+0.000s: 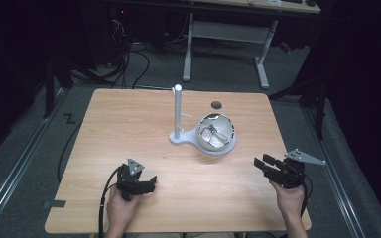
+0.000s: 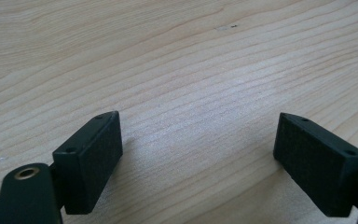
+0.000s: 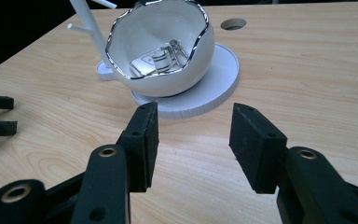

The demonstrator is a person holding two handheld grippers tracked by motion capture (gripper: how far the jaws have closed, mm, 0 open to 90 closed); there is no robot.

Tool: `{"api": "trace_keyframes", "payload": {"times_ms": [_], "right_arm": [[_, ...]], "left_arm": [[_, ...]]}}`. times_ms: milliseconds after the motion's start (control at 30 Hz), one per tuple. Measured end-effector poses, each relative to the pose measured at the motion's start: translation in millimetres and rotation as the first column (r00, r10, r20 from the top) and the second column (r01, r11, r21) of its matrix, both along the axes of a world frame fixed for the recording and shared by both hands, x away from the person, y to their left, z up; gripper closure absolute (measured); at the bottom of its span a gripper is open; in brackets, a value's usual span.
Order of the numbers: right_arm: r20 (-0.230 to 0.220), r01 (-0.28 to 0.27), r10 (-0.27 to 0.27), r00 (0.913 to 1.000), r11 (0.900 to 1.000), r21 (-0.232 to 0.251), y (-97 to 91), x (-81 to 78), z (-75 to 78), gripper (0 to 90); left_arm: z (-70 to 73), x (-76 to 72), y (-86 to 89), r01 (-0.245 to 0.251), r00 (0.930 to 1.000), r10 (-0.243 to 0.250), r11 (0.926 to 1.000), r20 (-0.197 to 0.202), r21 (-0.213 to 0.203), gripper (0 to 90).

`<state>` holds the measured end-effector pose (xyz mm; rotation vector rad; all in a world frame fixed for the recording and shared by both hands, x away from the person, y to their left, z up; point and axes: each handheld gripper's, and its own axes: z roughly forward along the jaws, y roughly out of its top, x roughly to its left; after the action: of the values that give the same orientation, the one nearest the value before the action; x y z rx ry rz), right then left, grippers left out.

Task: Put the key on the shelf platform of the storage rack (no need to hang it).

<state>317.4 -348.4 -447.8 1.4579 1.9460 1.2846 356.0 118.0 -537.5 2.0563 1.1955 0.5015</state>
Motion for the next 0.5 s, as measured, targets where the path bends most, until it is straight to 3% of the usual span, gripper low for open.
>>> {"api": "trace_keyframes", "payload": {"times_ms": [500], "right_arm": [[-0.021,-0.013,0.013,0.9997,0.9997,0.023,6.9,-5.1,-14.9,52.8]], "left_arm": [[0.0,0.0,0.0,0.0,1.0,0.0,1.0,0.0,0.0,15.8]]}}
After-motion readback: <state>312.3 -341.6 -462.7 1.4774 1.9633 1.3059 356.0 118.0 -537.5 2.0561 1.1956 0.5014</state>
